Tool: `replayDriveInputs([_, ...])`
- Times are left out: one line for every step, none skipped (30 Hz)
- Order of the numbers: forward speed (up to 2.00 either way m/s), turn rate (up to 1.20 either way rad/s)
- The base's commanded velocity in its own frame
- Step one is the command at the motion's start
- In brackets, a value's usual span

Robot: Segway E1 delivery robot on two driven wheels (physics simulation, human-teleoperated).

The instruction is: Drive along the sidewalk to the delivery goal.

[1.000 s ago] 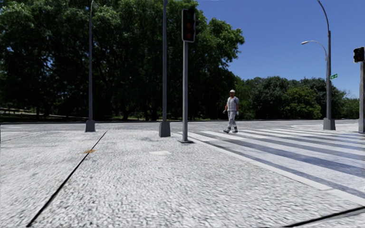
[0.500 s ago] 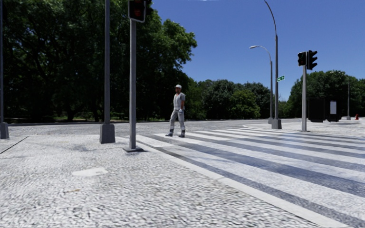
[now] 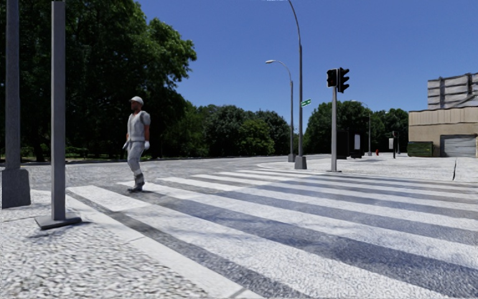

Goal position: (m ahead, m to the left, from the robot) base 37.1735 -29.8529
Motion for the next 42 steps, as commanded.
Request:
replayDriveInputs([1.87,-0.6])
replayDriveInputs([1.85,-0.6])
replayDriveInputs([1.79,-0.6])
replayDriveInputs([1.72,-0.6])
replayDriveInputs([1.72,-0.6])
replayDriveInputs([1.67,-0.6])
replayDriveInputs([1.65,-0.6])
replayDriveInputs([1.64,-0.6])
replayDriveInputs([1.64,-0.6])
replayDriveInputs([1.63,-0.6])
replayDriveInputs([1.62,-0.6])
replayDriveInputs([1.61,-0.6])
replayDriveInputs([1.61,-0.6])
replayDriveInputs([1.61,-0.6])
replayDriveInputs([1.61,-0.6])
replayDriveInputs([1.61,-0.6])
replayDriveInputs([1.6,-0.6])
replayDriveInputs([1.6,-0.6])
replayDriveInputs([1.6,-0.6])
replayDriveInputs([1.6,-0.6])
replayDriveInputs([1.6,-0.6])
replayDriveInputs([1.6,-0.6])
replayDriveInputs([1.6,-0.6])
replayDriveInputs([1.6,-0.6])
replayDriveInputs([1.6,-0.6])
replayDriveInputs([1.6,-0.6])
replayDriveInputs([1.6,-0.6])
replayDriveInputs([1.6,-0.6])
replayDriveInputs([1.59,-0.6])
replayDriveInputs([1.54,-0.6])
replayDriveInputs([1.54,-0.6])
replayDriveInputs([1.49,-0.59])
replayDriveInputs([1.46,-0.59])
replayDriveInputs([1.43,-0.58])
replayDriveInputs([1.43,-0.58])
replayDriveInputs([1.43,-0.58])
replayDriveInputs([1.42,-0.57])
replayDriveInputs([1.41,-0.57])
replayDriveInputs([1.41,-0.57])
replayDriveInputs([1.41,-0.57])
replayDriveInputs([1.41,-0.57])
replayDriveInputs([1.41,-0.57])
